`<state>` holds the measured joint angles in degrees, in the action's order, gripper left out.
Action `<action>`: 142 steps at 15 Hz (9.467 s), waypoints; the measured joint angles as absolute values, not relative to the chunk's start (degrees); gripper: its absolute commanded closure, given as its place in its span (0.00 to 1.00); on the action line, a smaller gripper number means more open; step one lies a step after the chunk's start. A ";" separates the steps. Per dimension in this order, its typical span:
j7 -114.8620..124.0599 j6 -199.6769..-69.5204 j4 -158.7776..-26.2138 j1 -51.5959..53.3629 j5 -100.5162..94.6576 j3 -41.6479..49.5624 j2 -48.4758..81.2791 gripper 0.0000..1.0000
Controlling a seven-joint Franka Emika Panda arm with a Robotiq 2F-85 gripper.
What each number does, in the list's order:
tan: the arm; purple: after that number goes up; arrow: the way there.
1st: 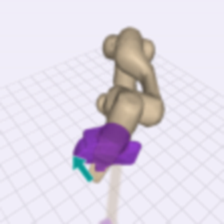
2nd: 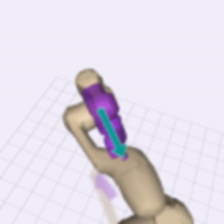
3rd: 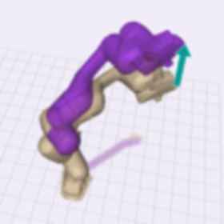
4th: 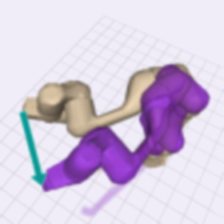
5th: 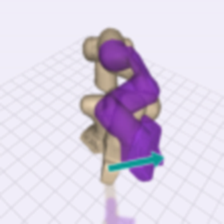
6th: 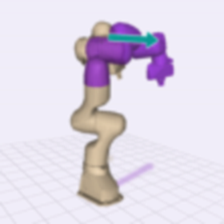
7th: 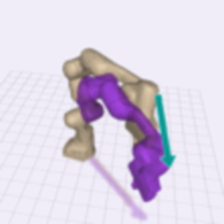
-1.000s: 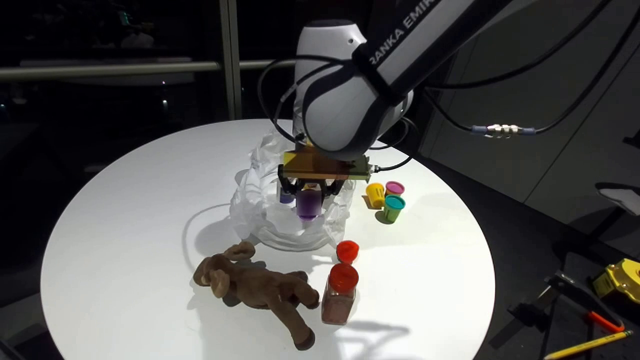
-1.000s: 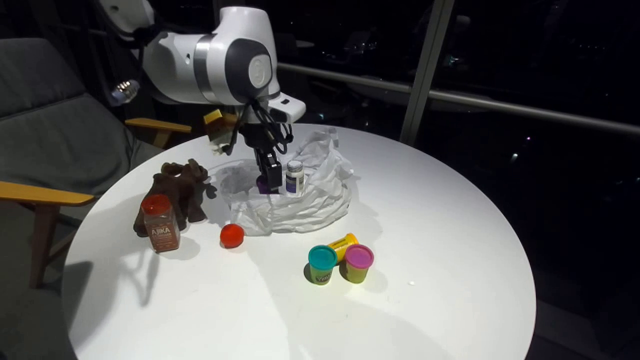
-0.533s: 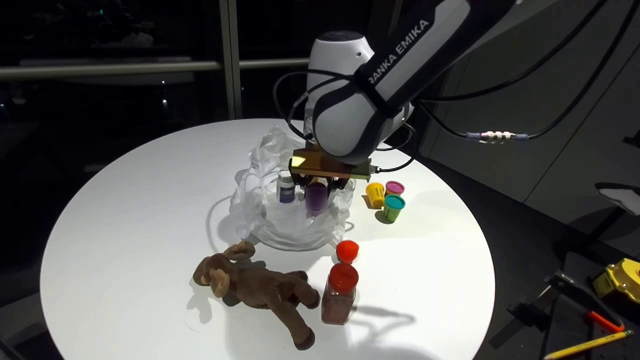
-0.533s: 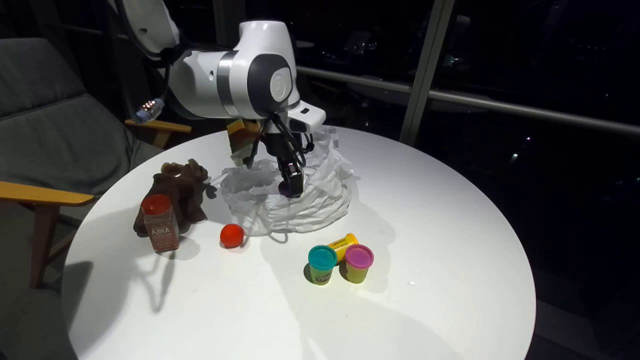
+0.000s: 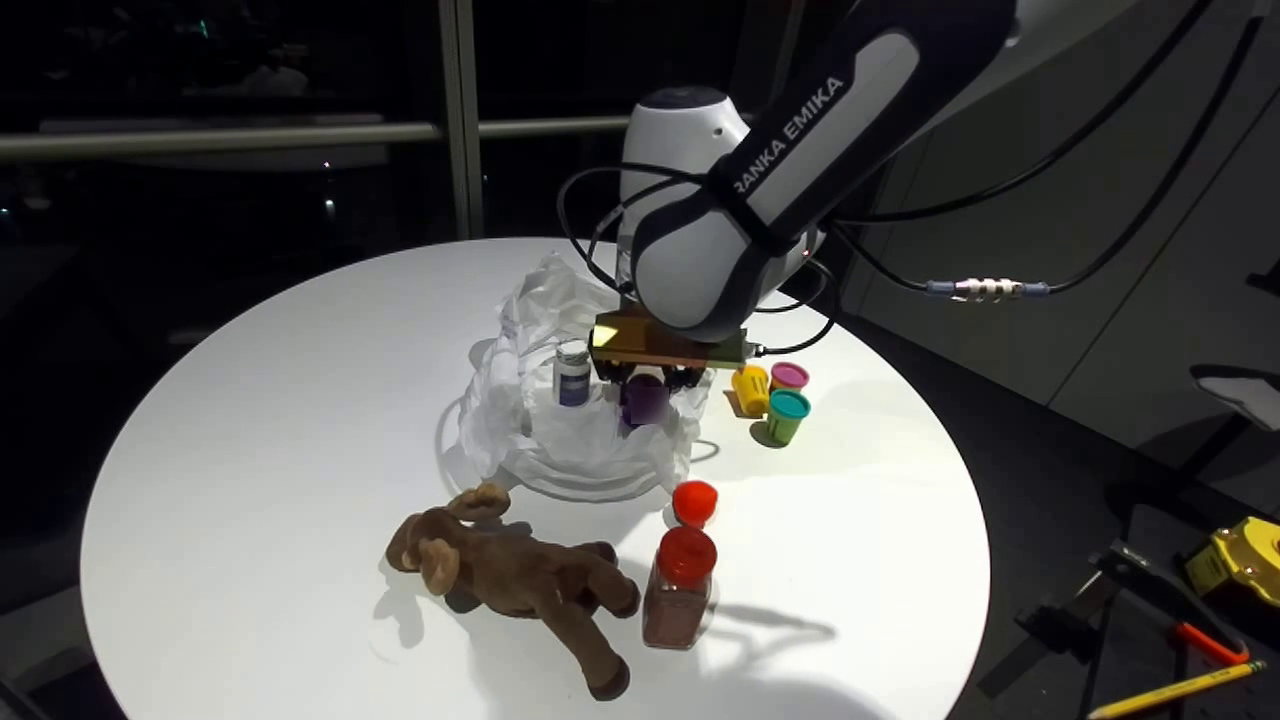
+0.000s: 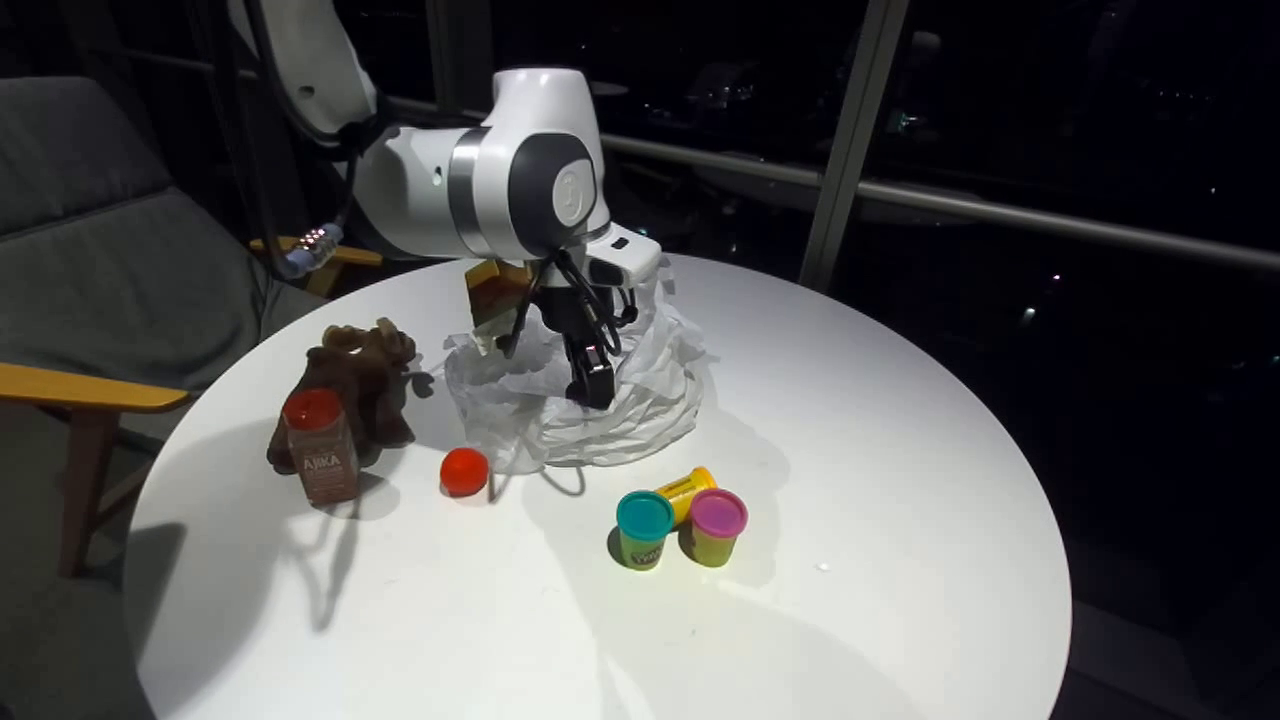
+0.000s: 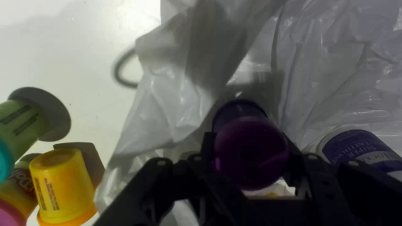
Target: Pick the objects on the table and put them in the plastic bag
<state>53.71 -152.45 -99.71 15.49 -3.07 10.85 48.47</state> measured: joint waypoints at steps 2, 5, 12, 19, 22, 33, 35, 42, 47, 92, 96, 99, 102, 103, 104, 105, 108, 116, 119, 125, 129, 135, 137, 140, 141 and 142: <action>53.71 -152.06 -99.42 15.47 -3.07 10.81 48.63 0.12; 53.74 -152.98 -99.64 15.54 -3.07 10.87 47.87 0.00; 52.82 -154.46 -111.17 17.74 -3.25 10.70 34.04 0.00; 48.54 -146.03 -126.35 16.61 1.18 -0.62 19.74 0.00; 48.71 -144.44 -128.49 16.67 2.11 -3.52 19.06 0.00; 47.84 -143.06 -128.52 16.42 8.87 -5.81 25.77 0.34; 47.26 -143.23 -128.45 16.22 10.79 -6.39 25.82 0.51; 47.85 -147.94 -128.24 16.97 9.90 -5.18 25.86 0.22; 49.93 -150.20 -128.57 19.89 3.62 -2.35 26.15 0.00; 93.92 -147.77 -99.25 23.04 -19.06 13.75 34.42 0.75; 94.13 -147.70 -94.04 21.00 -19.17 14.01 39.88 0.75; 93.17 -147.34 -90.86 18.53 -18.70 13.61 43.21 0.75; 89.00 -147.17 -88.54 15.20 -16.26 11.43 45.30 0.75; 86.90 -147.17 -87.89 13.92 -14.83 10.23 45.73 0.75; 84.88 -147.17 -87.29 12.81 -13.37 9.10 46.04 0.75; 82.93 -147.17 -86.74 11.87 -11.88 8.04 46.27 0.75; 77.63 -146.74 -85.57 10.07 -8.03 5.46 46.57 0.75; 73.39 -142.70 -81.09 11.04 -5.71 4.39 51.20 0.75; 73.37 -141.98 -78.91 11.86 -5.71 4.49 53.55 0.75; 73.95 -141.89 -74.14 12.93 -5.71 6.35 57.05 0.75; 73.97 -140.33 -70.38 12.91 -5.71 7.45 59.19 0.21; 69.93 -128.43 -66.37 12.23 -5.22 5.40 59.62 0.00; 69.42 -126.97 -66.65 12.21 -5.14 5.05 58.26 0.00; 69.33 -127.04 -71.19 12.22 -5.10 4.58 53.01 0.00; 68.87 -127.05 -73.71 12.22 -5.09 4.30 50.63 0.00; 67.37 -127.04 -76.38 12.11 -5.02 3.80 48.34 0.00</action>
<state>67.37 -127.04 -76.38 12.11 -5.02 3.80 48.34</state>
